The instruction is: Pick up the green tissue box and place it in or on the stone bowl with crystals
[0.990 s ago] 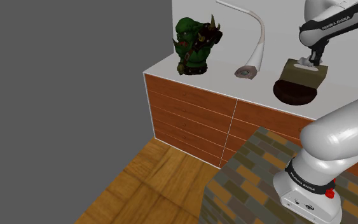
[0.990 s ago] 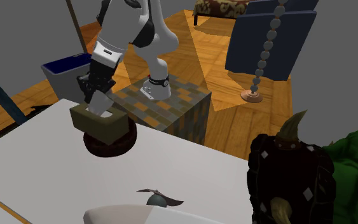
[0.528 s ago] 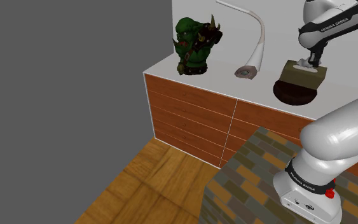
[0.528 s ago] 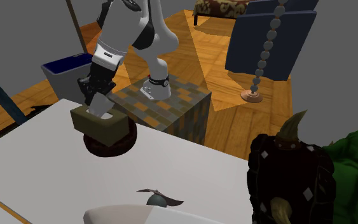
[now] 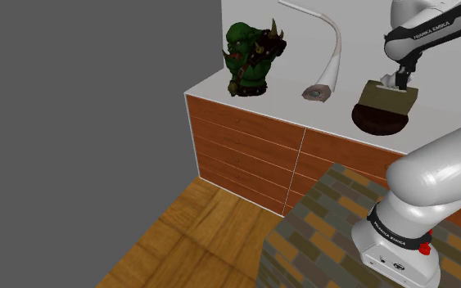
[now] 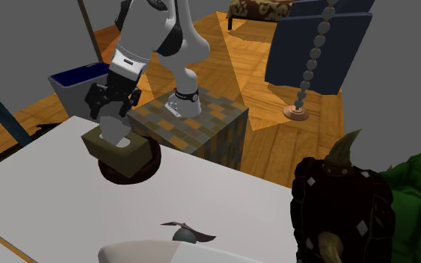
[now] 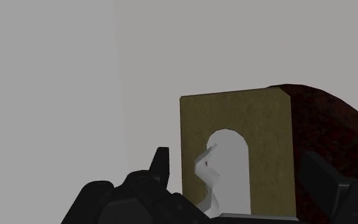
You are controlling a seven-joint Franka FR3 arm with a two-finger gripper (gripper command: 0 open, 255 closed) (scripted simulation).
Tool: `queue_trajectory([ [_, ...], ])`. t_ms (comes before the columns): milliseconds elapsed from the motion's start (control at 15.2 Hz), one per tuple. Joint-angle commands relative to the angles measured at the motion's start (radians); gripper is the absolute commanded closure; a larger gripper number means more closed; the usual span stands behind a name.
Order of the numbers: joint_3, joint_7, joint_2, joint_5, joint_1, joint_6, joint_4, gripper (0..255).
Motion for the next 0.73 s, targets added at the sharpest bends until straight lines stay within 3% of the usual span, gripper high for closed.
queue_trajectory([
  [0,0.027,-0.006,-0.032,0.014,0.009,-0.056,0.013,0],
  [132,0.061,-0.011,-0.067,0.032,0.019,-0.12,0.031,0],
  [660,0.061,-0.011,-0.067,0.032,0.019,-0.12,0.031,0],
])
